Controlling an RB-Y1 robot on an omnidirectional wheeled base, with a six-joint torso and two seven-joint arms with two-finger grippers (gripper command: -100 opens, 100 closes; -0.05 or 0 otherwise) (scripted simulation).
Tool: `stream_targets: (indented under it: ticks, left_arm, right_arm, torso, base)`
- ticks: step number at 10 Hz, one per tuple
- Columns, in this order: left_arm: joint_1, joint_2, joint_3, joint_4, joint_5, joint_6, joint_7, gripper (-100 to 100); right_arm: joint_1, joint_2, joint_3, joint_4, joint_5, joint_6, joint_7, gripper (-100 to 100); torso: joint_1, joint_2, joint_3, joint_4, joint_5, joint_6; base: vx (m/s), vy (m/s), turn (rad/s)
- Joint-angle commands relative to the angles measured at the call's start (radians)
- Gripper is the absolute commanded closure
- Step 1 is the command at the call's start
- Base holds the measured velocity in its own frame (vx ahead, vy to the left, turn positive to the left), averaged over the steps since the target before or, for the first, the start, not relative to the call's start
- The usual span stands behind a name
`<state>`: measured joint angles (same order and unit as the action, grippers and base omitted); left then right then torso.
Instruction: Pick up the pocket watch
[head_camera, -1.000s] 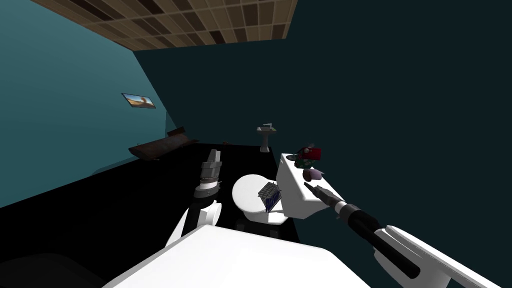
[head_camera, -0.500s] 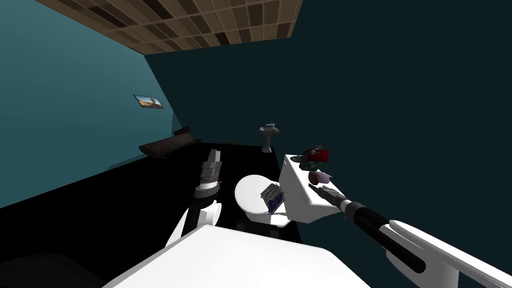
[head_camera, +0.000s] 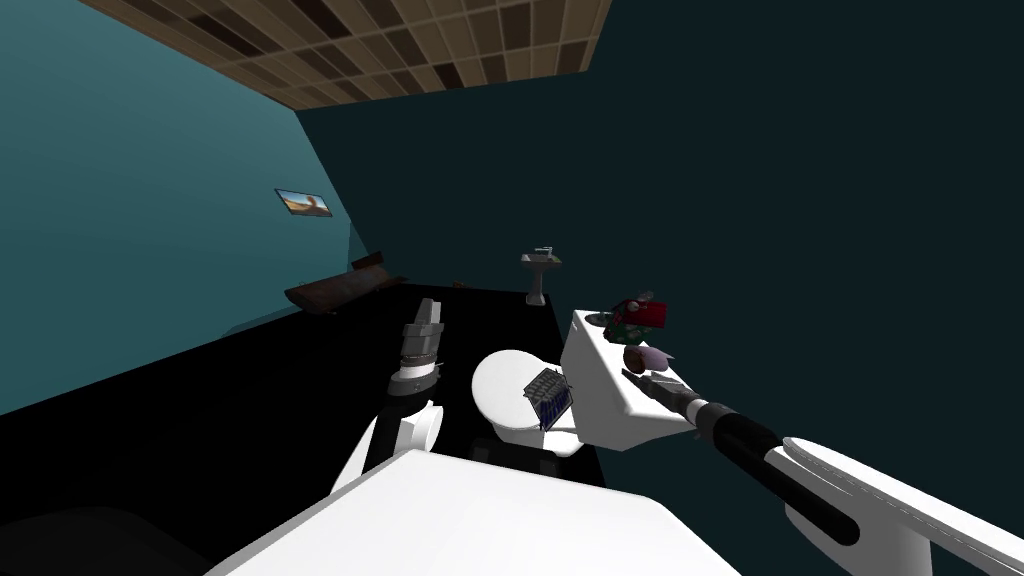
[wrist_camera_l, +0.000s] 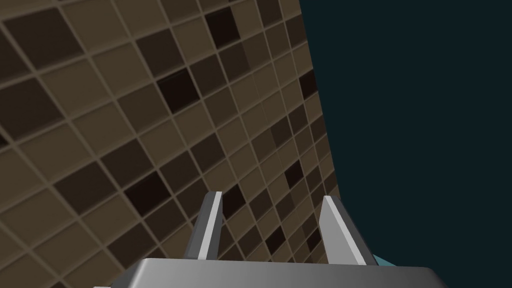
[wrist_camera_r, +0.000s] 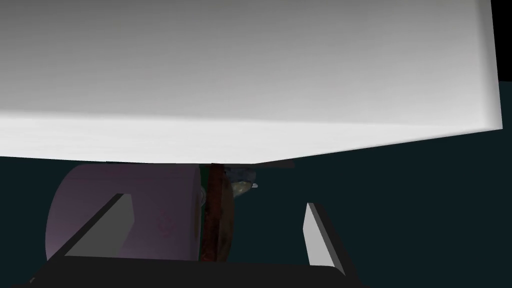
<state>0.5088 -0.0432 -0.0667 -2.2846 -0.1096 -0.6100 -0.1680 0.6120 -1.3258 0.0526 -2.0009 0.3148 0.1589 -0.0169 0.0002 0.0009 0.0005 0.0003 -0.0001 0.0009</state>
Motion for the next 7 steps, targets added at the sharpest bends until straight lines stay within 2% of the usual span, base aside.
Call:
stream_targets:
  ticks: [1, 2, 3, 4, 5, 6, 7]
  left_arm:
    - [0.000, 0.000, 0.000, 0.000, 0.000, 0.000, 0.000, 0]
    - [0.000, 0.000, 0.000, 0.000, 0.000, 0.000, 0.000, 0]
    - [0.000, 0.000, 0.000, 0.000, 0.000, 0.000, 0.000, 0]
    - [0.000, 0.000, 0.000, 0.000, 0.000, 0.000, 0.000, 0]
    - [0.000, 0.000, 0.000, 0.000, 0.000, 0.000, 0.000, 0]
    - [0.000, 0.000, 0.000, 0.000, 0.000, 0.000, 0.000, 0]
    - [0.000, 0.000, 0.000, 0.000, 0.000, 0.000, 0.000, 0]
  right_arm:
    - [-0.031, -0.013, 0.044, -0.014, 0.023, 0.035, -0.032, -100]
    - [-0.062, -0.026, 0.072, -0.027, 0.046, 0.066, -0.065, -100]
    - [-0.062, -0.026, 0.088, -0.027, 0.046, 0.071, -0.065, -100]
    - [-0.093, -0.039, 0.131, -0.041, 0.069, 0.106, -0.097, -100]
    - [-0.124, -0.052, 0.158, -0.054, 0.091, 0.133, -0.128, -100]
    - [-0.124, -0.052, 0.177, -0.054, 0.091, 0.142, -0.129, -100]
    - [-0.155, -0.066, 0.211, -0.068, 0.114, 0.177, -0.162, -100]
  torso:
    - [0.000, 0.000, 0.000, 0.000, 0.000, 0.000]
    - [-0.001, 0.000, 0.000, 0.000, 0.000, 0.000]
    - [-0.003, -0.001, 0.000, 0.000, -0.001, -0.001]
    - [-0.004, -0.001, 0.000, 0.000, -0.001, -0.001]
    - [-0.003, -0.001, -0.001, 0.000, -0.001, -0.001]
    - [-0.003, -0.001, -0.001, 0.000, -0.001, -0.001]
    - [-0.003, -0.001, -0.001, 0.000, -0.001, 0.000]
  base:
    - [0.003, -0.020, 0.017]
    - [0.003, -0.056, 0.029]
    - [0.001, -0.049, 0.021]
    - [0.007, -0.043, 0.019]
    - [0.009, -0.050, 0.030]
    - [-0.001, -0.044, 0.017]
    - [-0.009, -0.042, 0.016]
